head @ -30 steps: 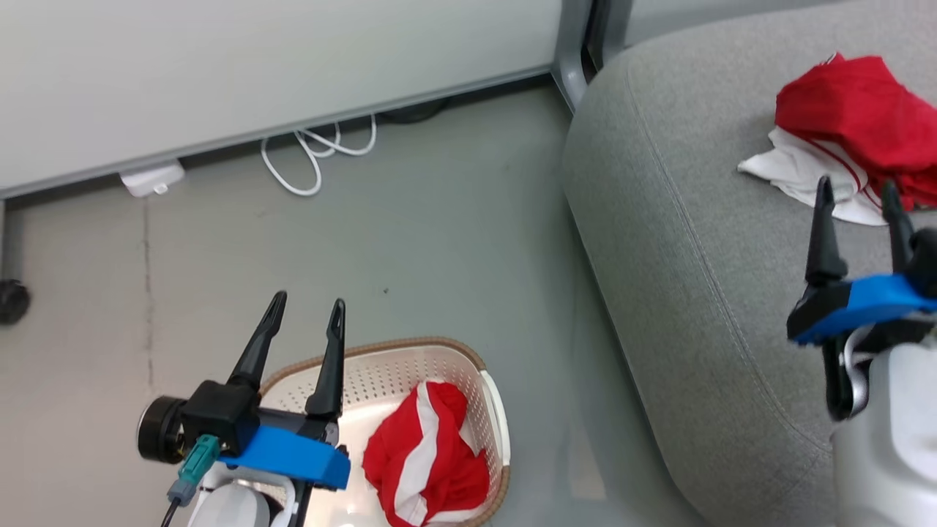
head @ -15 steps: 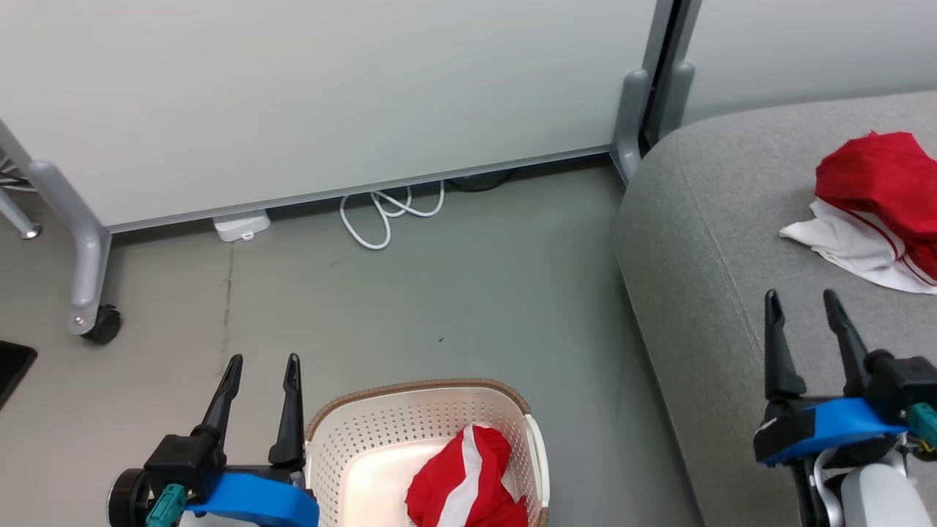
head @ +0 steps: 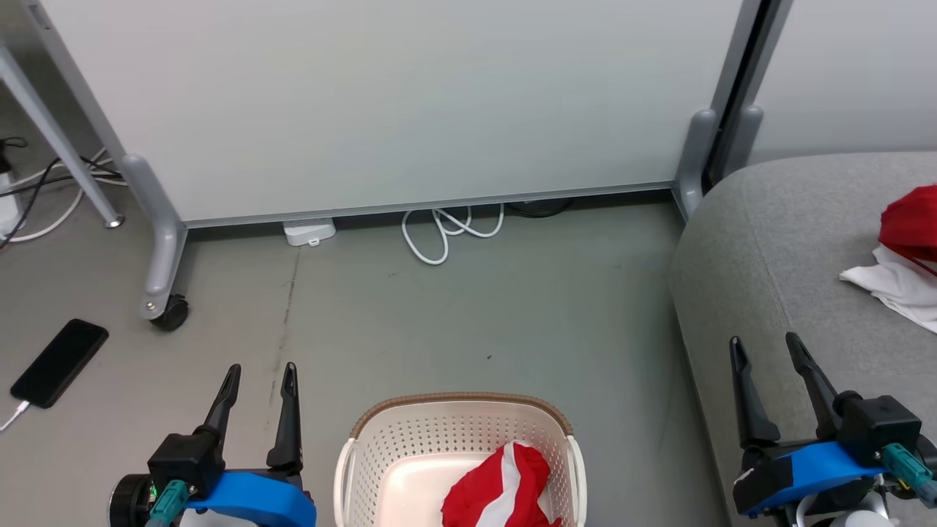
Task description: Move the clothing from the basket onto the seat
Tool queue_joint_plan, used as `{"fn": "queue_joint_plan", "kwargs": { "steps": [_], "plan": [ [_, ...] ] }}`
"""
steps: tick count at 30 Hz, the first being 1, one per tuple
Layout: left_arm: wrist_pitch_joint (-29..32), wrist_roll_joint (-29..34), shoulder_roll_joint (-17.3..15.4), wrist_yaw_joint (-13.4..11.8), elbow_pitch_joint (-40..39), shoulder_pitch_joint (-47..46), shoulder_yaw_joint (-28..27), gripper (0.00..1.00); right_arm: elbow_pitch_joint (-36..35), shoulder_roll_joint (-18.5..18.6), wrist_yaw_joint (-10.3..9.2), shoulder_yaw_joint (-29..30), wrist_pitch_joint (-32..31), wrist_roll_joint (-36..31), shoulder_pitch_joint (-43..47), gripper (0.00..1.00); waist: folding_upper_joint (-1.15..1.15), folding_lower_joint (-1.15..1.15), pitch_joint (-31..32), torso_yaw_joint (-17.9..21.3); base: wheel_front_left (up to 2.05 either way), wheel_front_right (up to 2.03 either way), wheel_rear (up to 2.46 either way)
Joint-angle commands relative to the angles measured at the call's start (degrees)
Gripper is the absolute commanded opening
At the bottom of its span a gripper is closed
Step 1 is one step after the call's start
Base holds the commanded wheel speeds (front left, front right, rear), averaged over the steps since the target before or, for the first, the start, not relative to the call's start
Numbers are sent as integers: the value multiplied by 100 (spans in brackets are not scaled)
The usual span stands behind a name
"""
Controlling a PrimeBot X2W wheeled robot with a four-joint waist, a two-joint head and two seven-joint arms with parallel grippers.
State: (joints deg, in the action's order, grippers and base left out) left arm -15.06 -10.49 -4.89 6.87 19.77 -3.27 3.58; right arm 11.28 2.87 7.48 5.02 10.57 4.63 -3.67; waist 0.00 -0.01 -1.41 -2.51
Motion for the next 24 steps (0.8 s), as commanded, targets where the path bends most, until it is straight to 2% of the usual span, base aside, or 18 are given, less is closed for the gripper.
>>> {"fn": "queue_joint_plan", "kwargs": {
  "steps": [1,24],
  "plan": [
    [-17,24,-17,22,21,-83,-4,100,-39,4,3,-13,-20,8,84,100,0,1,22,-56,0,0,0],
    [-17,85,-19,55,158,-63,-127,100,-61,3,3,-217,-22,148,225,100,0,1,43,-70,0,0,0]
  ]
}}
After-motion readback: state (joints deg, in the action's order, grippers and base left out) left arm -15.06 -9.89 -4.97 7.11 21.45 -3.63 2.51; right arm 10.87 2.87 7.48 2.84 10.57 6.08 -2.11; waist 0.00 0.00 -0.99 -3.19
